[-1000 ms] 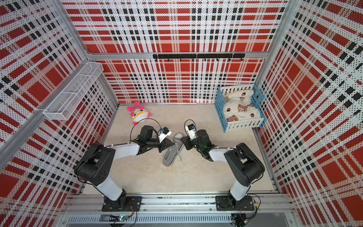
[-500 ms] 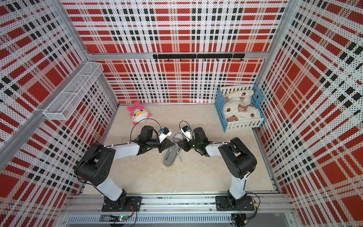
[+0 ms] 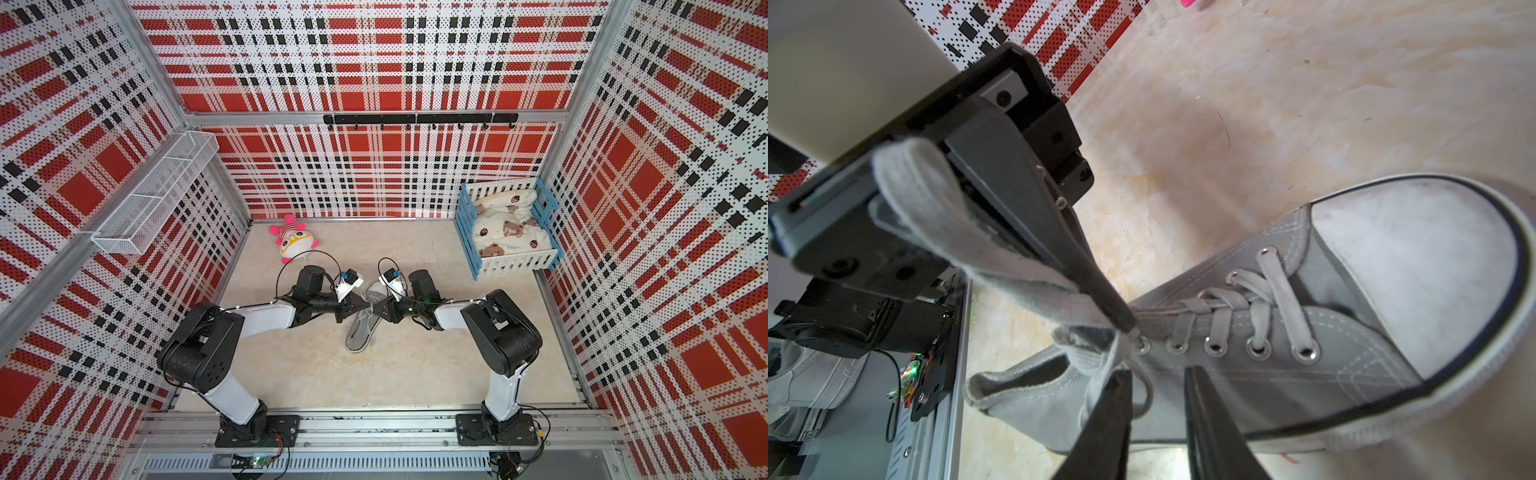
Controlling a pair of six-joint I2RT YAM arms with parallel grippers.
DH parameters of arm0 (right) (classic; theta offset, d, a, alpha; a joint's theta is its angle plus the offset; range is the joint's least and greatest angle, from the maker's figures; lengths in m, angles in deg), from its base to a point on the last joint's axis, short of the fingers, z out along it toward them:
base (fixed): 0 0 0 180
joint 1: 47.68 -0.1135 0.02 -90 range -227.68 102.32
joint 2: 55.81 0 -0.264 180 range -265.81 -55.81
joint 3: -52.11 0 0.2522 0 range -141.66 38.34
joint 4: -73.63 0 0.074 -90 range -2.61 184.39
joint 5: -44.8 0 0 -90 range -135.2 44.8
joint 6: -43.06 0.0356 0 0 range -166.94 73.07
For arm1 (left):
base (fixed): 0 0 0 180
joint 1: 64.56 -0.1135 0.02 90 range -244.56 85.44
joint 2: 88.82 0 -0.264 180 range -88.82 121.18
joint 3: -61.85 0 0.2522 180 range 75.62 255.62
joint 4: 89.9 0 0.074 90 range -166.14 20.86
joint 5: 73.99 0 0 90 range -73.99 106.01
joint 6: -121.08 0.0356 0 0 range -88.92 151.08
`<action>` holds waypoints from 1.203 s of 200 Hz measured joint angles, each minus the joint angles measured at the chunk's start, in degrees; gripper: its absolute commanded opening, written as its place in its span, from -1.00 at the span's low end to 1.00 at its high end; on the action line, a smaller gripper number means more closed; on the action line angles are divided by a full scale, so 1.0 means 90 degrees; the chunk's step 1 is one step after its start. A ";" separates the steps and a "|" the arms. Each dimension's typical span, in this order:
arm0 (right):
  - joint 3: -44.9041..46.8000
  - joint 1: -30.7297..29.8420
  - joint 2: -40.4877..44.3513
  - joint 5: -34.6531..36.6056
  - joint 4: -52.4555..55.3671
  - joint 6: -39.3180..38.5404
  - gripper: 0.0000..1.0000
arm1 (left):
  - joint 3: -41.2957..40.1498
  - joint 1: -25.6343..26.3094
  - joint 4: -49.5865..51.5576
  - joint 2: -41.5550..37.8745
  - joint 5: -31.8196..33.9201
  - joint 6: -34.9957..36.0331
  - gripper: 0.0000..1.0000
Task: Tie the shoes
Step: Cross the shoelace with the shoelace.
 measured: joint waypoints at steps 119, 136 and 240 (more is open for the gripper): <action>-0.0090 -0.0002 -0.0335 -0.0471 -0.0396 0.0515 -0.53 | -0.0005 0.0002 -0.0002 -0.0012 0.0000 0.0000 -1.00; -0.0090 -0.0002 -0.0367 -0.0491 -0.0442 0.0561 -0.67 | -0.0012 0.0002 -0.0002 -0.0012 0.0000 0.0000 -1.00; -0.0090 -0.0022 -0.0226 -0.0005 -0.0376 0.0646 -1.00 | -0.0104 0.0002 -0.0029 -0.0126 0.0102 0.0002 -1.00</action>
